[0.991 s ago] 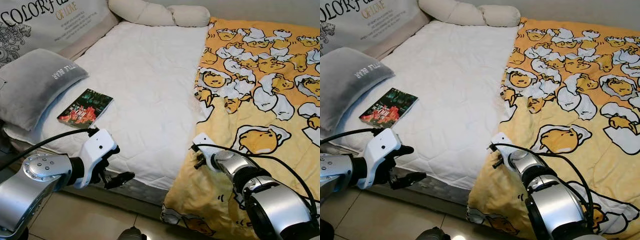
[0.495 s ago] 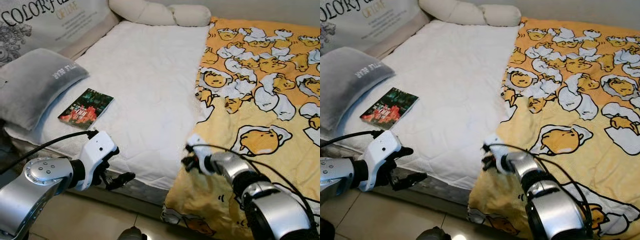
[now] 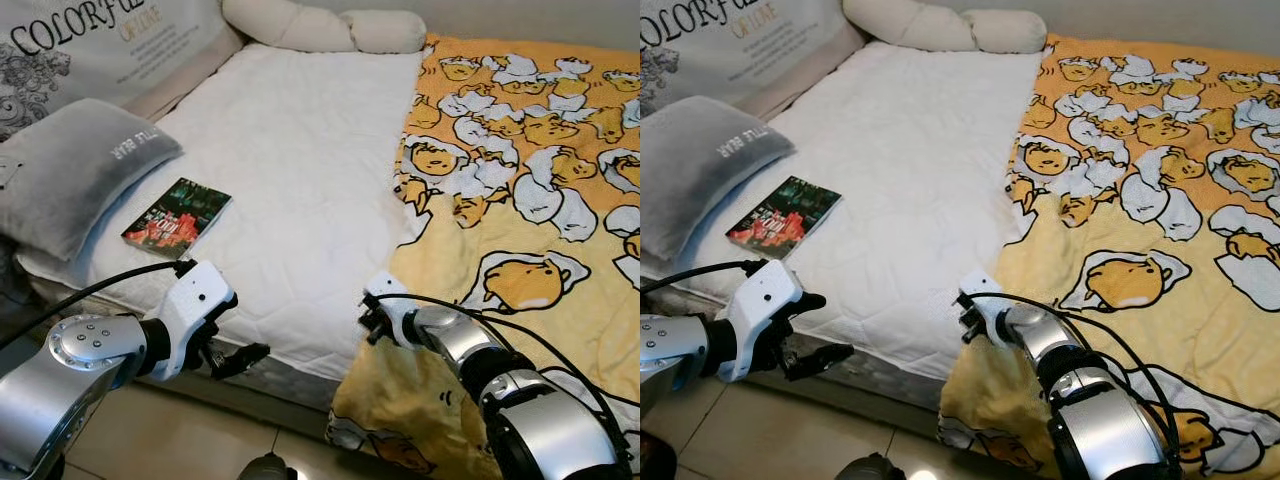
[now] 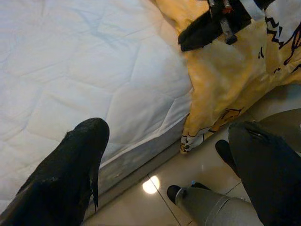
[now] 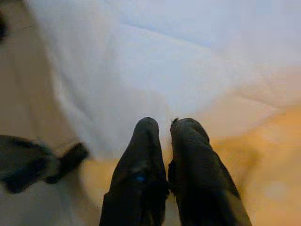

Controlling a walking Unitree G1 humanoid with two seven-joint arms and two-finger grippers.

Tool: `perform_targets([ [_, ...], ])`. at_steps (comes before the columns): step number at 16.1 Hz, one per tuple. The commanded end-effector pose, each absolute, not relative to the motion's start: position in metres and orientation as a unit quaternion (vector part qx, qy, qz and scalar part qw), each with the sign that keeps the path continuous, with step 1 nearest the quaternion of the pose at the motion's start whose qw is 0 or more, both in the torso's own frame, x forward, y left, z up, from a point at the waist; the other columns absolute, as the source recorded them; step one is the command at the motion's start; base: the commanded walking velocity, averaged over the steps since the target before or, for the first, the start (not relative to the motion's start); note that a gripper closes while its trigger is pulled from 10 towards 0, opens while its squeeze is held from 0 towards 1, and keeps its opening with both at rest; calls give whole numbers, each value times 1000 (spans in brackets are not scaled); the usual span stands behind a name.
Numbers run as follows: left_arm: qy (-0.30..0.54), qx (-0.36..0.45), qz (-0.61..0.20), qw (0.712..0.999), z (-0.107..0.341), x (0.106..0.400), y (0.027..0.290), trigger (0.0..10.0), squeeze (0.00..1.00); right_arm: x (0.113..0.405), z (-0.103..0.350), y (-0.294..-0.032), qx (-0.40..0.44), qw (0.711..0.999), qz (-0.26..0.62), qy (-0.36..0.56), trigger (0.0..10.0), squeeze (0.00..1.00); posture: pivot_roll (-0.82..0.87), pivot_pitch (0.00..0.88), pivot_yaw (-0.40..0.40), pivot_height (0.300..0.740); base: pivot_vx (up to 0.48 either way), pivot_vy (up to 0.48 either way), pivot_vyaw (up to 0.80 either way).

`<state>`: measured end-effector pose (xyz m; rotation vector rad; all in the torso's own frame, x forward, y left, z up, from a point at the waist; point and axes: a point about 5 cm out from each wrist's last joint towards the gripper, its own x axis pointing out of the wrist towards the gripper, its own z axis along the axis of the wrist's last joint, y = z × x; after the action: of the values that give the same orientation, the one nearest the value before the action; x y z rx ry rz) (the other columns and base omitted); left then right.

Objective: Clean up the room

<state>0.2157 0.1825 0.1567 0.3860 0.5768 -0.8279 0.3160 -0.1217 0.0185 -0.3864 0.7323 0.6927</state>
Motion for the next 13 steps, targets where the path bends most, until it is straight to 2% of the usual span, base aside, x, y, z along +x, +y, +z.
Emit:
perform_targets([
  [1, 272, 191, -386, 860, 161, 214, 185, 10000, 0, 323, 24, -123, -197, 867, 303, 344, 10000, 1000, 333, 0, 46, 740, 0, 0, 0],
  [10, 277, 195, -380, 861, 160, 211, 187, 10000, 0, 332, 29, -110, -275, 870, 219, 345, 10000, 1000, 350, 0, 44, 740, 0, 0, 0],
  [13, 277, 194, -377, 862, 160, 210, 187, 10000, 0, 324, 21, -99, -236, 872, 186, 386, 10000, 1000, 350, 0, 40, 740, 0, 0, 0],
])
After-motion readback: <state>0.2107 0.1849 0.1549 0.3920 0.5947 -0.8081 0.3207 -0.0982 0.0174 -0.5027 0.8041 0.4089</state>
